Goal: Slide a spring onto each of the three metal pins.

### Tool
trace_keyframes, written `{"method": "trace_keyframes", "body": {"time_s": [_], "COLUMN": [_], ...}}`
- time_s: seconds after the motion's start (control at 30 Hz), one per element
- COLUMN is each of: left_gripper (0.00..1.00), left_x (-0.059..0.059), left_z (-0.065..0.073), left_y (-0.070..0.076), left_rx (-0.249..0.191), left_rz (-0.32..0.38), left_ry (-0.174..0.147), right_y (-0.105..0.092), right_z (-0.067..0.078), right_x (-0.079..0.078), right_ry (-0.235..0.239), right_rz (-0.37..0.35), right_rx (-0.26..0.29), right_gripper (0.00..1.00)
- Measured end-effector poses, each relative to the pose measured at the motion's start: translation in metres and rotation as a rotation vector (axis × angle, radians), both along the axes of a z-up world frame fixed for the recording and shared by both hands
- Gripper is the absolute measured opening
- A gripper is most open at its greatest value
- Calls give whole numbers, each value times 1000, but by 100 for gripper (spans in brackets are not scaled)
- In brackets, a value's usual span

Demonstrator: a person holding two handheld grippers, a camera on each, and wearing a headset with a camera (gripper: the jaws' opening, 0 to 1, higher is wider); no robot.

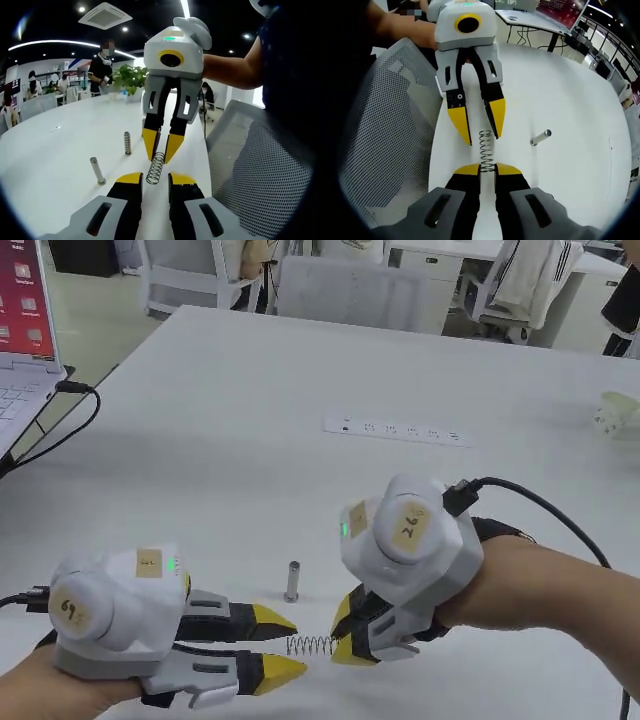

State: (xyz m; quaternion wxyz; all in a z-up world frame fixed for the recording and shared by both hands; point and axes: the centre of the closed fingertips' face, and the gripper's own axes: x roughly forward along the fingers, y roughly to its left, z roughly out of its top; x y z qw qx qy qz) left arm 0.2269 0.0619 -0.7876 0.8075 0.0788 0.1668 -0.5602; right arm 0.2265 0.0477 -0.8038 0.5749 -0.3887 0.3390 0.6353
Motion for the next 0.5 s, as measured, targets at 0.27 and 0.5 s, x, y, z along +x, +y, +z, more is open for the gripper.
{"method": "trace_keyframes", "body": {"time_s": [0.27,0.5], "left_gripper": [7,3], "left_x": [-1,-2], "left_z": [1,0], "left_y": [0,0], "left_rx": [0,10], "left_rz": [-9,-14], "left_ry": [-4,-7], "right_y": [1,1], "right_z": [1,1], "right_x": [-1,-3], "right_ry": [0,0], "right_rz": [8,13], "right_rx": [1,0], "right_gripper": [8,8]}}
